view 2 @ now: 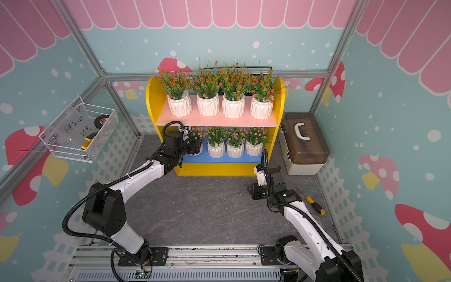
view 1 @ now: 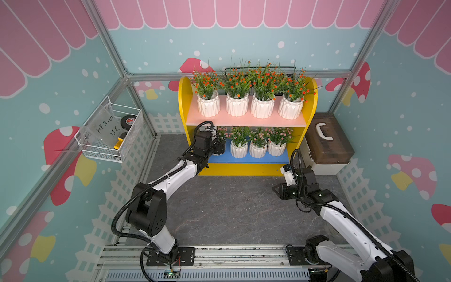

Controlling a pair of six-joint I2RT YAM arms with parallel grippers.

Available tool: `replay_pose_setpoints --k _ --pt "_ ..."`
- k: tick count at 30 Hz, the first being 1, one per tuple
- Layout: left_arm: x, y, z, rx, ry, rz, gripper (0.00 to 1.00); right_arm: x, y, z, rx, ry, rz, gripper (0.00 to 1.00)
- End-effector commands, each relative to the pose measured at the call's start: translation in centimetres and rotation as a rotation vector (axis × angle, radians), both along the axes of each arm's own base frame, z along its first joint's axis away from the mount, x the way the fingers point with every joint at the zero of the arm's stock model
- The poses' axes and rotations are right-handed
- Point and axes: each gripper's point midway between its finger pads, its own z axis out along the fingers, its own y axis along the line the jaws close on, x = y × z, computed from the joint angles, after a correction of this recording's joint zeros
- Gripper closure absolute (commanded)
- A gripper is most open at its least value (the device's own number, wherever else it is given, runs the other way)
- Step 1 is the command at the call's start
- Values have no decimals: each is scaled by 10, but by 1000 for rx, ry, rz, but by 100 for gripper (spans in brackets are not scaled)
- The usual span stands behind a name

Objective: Place the baby's breath potted plants on the rack by color
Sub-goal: Place the baby's breath potted plant on the rack.

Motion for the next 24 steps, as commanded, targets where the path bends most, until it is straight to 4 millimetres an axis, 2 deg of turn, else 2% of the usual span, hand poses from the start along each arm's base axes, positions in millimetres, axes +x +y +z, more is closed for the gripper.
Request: replay_pose_setpoints --k 1,8,16,17,24 --pt "11 7 15 -24 -37 47 49 -2 -4 -3 -17 -8 6 63" --pt "8 11 8 -24 -25 68 43 -3 -4 -3 -16 -10 7 62" --pt "4 14 10 -30 -26 76 9 -4 -4 -2 -16 -13 8 62" --pt "2 15 11 -30 -28 78 1 -4 -4 -2 -16 -14 7 61" --pt "-12 13 15 -37 -19 41 1 -3 -4 -3 -17 -11 7 59"
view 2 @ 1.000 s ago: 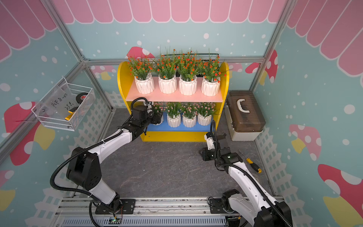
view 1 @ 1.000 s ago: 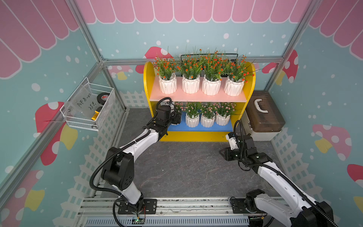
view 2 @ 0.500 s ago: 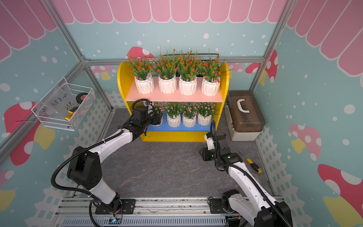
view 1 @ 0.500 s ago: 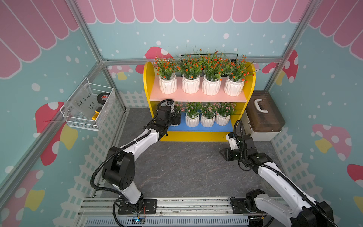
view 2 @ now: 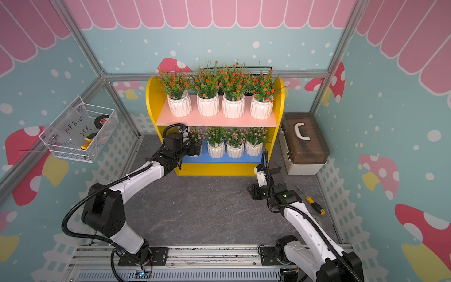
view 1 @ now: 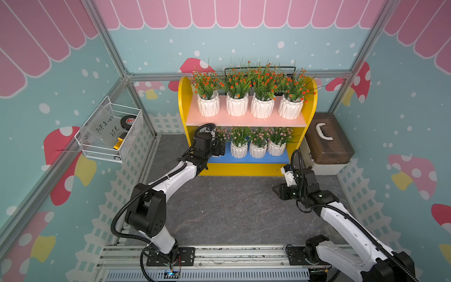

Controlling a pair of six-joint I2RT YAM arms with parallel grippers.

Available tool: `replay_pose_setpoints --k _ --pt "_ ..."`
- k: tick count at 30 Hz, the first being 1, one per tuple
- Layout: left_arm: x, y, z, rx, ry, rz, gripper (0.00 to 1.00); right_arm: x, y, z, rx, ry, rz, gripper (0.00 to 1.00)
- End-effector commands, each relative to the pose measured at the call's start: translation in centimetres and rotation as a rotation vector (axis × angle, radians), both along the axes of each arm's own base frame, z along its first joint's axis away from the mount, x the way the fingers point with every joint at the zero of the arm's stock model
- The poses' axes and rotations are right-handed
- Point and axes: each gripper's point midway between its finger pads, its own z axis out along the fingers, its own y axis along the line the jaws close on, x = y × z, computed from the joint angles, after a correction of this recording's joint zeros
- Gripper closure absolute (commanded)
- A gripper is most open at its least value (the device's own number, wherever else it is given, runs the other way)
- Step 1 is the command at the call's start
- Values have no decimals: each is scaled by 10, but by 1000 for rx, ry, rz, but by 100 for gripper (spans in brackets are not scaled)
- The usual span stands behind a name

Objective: Place the baby's breath potted plants on the rack by color
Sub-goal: Place the baby's breath potted plant on the rack.

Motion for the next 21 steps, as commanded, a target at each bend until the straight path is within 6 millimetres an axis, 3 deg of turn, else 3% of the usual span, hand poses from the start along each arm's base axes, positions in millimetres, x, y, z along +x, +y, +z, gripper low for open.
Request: replay_pose_setpoints --k 1,10,15,21 --pt "-9 4 25 -45 -42 -1 1 -1 -3 -3 -14 -3 4 59" --pt "-53 6 31 -65 -42 -39 1 2 -2 -4 -15 -1 2 59" --pt "-89 -5 33 -66 -70 -70 1 8 -7 -5 -26 -1 -45 58" --pt "-120 -4 30 -78 -71 -64 1 20 -7 5 7 -41 -86 54"
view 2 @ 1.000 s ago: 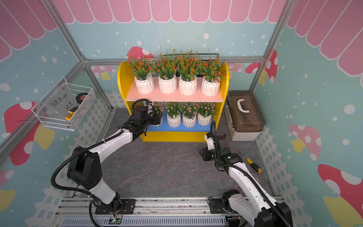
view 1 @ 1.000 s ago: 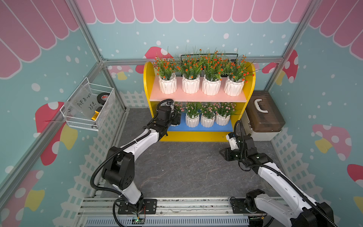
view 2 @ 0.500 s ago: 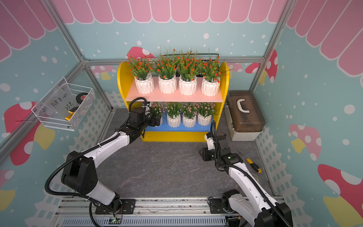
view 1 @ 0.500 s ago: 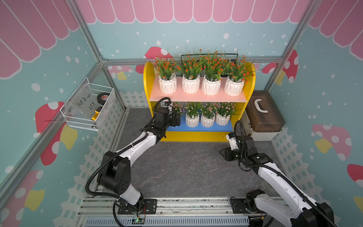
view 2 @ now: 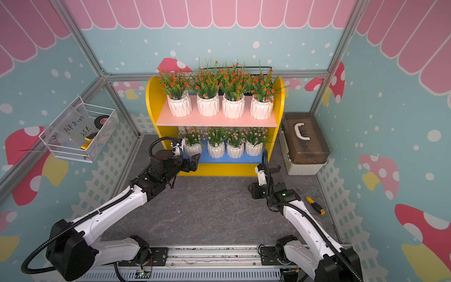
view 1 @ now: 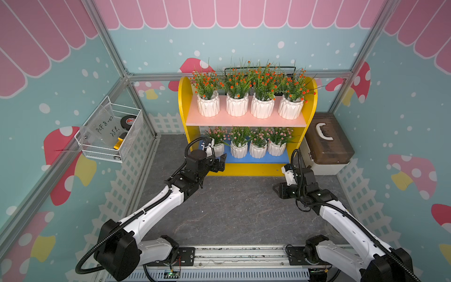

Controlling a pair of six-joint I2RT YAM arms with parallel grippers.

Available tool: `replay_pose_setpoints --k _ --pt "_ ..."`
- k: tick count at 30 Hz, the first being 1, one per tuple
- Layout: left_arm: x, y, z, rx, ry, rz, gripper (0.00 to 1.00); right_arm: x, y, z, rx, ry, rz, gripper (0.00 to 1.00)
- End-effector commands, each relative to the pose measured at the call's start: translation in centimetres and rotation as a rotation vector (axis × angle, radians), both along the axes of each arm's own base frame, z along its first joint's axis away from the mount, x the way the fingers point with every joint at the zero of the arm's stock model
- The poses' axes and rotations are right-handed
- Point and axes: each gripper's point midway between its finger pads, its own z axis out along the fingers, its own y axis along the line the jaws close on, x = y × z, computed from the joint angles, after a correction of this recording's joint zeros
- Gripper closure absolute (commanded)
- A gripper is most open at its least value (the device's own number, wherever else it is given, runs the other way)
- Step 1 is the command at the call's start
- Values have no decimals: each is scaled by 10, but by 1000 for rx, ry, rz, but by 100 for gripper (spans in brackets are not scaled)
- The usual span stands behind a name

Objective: Place the baby's breath potted plants on the rack by color
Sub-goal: Place the baby's breath potted plant on the rack, then reset both arms

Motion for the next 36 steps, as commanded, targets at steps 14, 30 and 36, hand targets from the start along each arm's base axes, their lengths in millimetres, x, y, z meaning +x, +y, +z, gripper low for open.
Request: replay_pose_setpoints --k 14,30,36 --pt "-29 73 2 65 9 322 1 32 -25 37 -34 -174 -134 1" --pt "-23 115 -8 1 -61 423 0 62 -130 45 -297 -365 -438 1" --pt "-15 158 -26 -23 -83 511 1 68 -158 22 -357 -400 -516 1"
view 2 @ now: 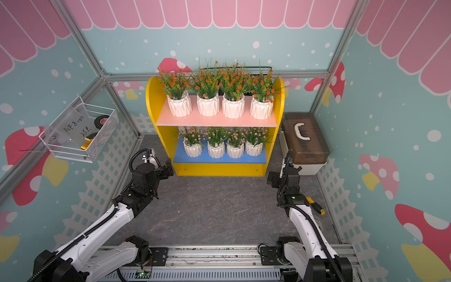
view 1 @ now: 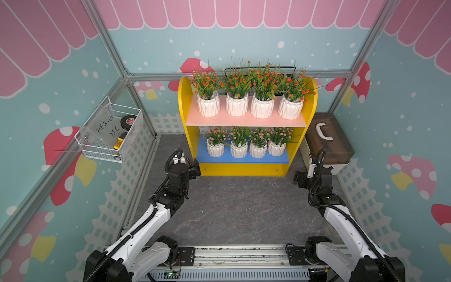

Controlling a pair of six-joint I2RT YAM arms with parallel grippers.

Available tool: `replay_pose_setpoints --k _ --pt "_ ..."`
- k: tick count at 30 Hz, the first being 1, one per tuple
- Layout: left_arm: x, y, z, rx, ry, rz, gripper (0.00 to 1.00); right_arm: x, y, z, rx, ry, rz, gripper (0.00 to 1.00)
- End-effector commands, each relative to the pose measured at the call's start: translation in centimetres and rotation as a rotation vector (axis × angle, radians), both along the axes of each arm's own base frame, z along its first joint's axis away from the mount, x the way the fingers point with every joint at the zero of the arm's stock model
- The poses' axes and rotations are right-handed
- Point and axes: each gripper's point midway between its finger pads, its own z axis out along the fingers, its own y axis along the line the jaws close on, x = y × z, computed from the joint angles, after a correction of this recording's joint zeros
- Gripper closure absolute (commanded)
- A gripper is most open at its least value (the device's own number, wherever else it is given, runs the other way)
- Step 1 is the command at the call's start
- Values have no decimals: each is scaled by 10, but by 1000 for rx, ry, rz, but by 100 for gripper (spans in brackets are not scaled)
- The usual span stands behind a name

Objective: Place the baby's breath potted plants on the rack by color
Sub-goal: Reset both arms

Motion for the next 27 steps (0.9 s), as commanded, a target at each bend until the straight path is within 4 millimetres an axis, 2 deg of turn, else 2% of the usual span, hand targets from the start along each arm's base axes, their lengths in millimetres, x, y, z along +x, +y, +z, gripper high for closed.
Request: replay_pose_setpoints --k 1,8,13,20,27 --pt "7 14 6 -40 -78 7 1 11 -12 7 -70 -79 -21 1" --pt "14 58 -21 -28 -89 100 1 11 -17 -3 -111 -189 -8 1" --pt "28 71 -48 -28 -86 91 1 13 -20 -7 -111 -207 0 1" --pt "36 63 -81 -17 -77 33 0 21 -33 -20 -80 -230 -25 1" --pt "42 49 -99 -5 -108 -49 1 34 -26 -17 -76 -321 34 1"
